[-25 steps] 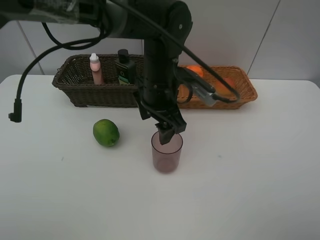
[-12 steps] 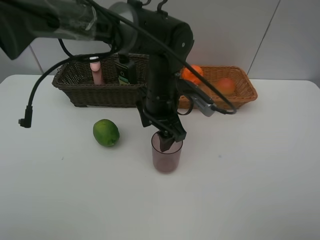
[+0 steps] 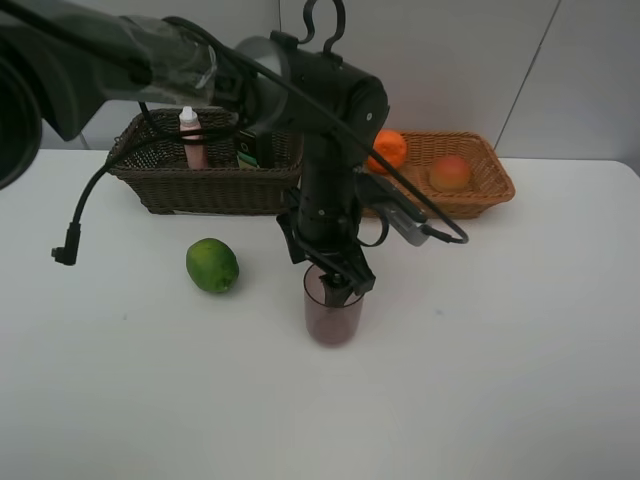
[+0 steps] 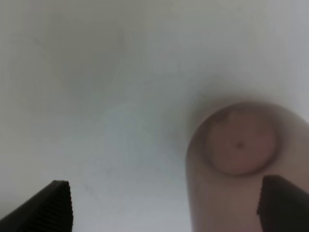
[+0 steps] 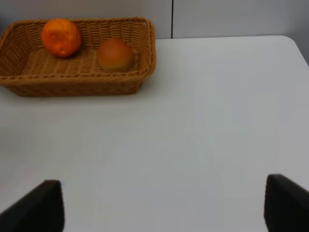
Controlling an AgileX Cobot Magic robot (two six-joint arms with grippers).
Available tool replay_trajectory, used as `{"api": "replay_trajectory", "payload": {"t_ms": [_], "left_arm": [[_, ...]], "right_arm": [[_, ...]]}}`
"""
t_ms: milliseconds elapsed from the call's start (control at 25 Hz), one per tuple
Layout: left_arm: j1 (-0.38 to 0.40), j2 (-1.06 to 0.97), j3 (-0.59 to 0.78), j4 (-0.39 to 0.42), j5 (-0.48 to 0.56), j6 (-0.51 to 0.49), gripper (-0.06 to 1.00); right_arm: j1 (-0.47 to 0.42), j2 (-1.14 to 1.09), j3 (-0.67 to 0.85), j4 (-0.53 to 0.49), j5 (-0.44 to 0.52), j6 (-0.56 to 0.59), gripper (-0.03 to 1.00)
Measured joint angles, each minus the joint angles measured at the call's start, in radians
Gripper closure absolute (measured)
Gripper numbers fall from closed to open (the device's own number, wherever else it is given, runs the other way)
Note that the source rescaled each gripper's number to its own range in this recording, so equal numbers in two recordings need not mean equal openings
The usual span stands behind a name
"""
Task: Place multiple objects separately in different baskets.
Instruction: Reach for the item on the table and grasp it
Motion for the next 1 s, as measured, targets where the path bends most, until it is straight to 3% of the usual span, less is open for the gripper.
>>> {"api": "replay_trajectory", "payload": {"t_ms": [760, 880, 920, 1000], "left_arm": [[0.0, 0.023, 0.001, -0.008, -0.008, 0.0, -0.02], [0.0, 0.023, 0.001, -0.008, -0.008, 0.0, 0.19], [0.0, 0.023, 0.001, -0.008, -0.007, 0.0, 0.34], [0.0, 0.023, 0.001, -0.009, 0.003, 0.0, 0.74]], "right_arm": [[0.0, 0.0, 0.0, 0.0, 0.0, 0.0, 0.11], [0.0, 0.0, 0.0, 0.0, 0.0, 0.0, 0.11], [0.0, 0.0, 0.0, 0.0, 0.0, 0.0, 0.11], [0.0, 0.0, 0.0, 0.0, 0.0, 0.0, 0.11]]}}
